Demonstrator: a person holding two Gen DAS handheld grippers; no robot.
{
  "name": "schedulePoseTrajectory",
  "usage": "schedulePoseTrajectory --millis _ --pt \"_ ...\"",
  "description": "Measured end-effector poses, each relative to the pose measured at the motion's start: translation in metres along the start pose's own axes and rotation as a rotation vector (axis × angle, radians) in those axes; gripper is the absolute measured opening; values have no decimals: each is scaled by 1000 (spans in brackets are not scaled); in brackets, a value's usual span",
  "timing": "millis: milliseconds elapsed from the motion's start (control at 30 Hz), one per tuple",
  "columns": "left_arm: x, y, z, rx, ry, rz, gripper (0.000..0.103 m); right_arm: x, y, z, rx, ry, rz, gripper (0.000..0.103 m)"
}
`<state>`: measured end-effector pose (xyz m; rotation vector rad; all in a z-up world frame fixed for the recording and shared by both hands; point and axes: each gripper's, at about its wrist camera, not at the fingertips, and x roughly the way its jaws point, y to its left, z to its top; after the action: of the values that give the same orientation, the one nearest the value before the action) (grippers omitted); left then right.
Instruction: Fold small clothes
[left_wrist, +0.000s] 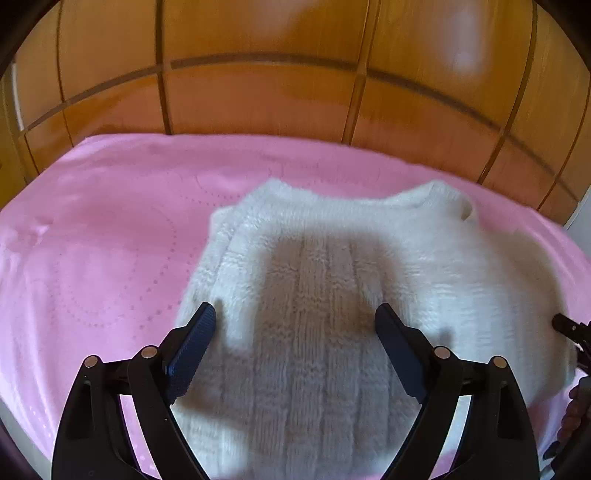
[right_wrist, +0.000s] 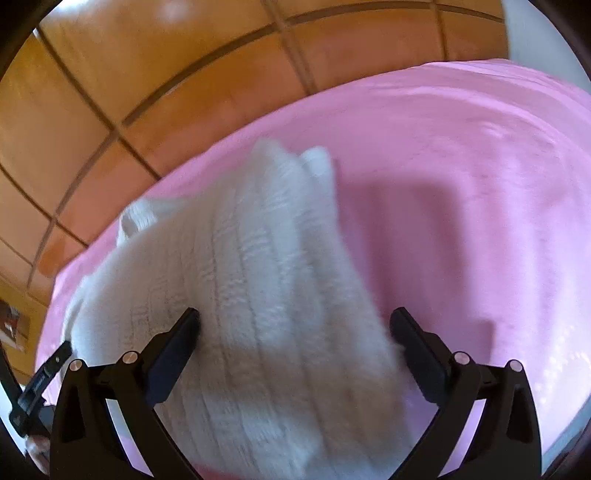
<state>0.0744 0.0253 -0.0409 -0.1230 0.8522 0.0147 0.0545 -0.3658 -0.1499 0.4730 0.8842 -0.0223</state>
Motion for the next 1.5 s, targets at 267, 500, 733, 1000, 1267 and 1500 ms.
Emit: schedulePoseTrajectory --millis 267,500,733,1000,1267,1500 --pt "-30 -12 -18 36 -49 -26 87 -20 -37 -18 63 -2 46 101" --pt "-33 -57 -24 168 -46 -89 87 -27 -37 -27 69 -16 66 101" --pt "9 -90 -13 213 80 -120 83 -35 -48 -33 135 4 282 101" --pt "31 -89 -13 184 107 -120 88 -13 -32 -30 150 98 366 40" --pt "7 -48 -3 38 98 -230 58 -51 20 -9 0 23 386 24" --pt "-1 25 3 -195 129 -387 46 -87 139 1 -283 -39 517 22"
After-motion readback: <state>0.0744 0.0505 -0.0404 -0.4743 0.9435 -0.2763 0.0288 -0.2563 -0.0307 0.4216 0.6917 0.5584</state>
